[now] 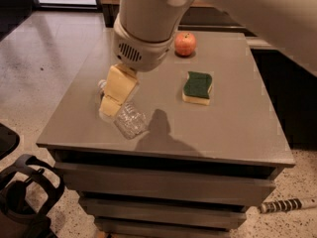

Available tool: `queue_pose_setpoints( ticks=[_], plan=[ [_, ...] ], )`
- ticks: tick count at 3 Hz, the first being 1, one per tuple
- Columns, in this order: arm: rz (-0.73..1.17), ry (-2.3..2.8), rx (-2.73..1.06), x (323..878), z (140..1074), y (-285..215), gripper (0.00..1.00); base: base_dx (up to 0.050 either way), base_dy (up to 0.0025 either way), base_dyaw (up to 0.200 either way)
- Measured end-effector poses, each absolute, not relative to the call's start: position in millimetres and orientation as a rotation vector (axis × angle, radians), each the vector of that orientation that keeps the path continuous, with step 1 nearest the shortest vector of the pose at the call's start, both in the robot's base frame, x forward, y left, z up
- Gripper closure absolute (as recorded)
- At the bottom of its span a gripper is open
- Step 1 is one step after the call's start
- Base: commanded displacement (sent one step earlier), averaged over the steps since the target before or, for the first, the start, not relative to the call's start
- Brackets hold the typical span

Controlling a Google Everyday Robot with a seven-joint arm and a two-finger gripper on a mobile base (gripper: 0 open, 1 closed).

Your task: Place water bottle upright

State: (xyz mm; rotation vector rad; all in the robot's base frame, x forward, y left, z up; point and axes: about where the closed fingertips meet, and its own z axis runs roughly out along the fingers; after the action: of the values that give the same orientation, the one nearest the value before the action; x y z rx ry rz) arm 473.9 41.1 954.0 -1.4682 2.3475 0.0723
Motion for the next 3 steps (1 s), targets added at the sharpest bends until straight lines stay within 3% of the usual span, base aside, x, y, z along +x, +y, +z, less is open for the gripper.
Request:
queue_pose_setpoints(
  ticks=[3],
  plan=[
    [0.068,2.39,-1.464,498.6,945.8,68.1,0.0,0.0,0.0,0.0]
  ],
)
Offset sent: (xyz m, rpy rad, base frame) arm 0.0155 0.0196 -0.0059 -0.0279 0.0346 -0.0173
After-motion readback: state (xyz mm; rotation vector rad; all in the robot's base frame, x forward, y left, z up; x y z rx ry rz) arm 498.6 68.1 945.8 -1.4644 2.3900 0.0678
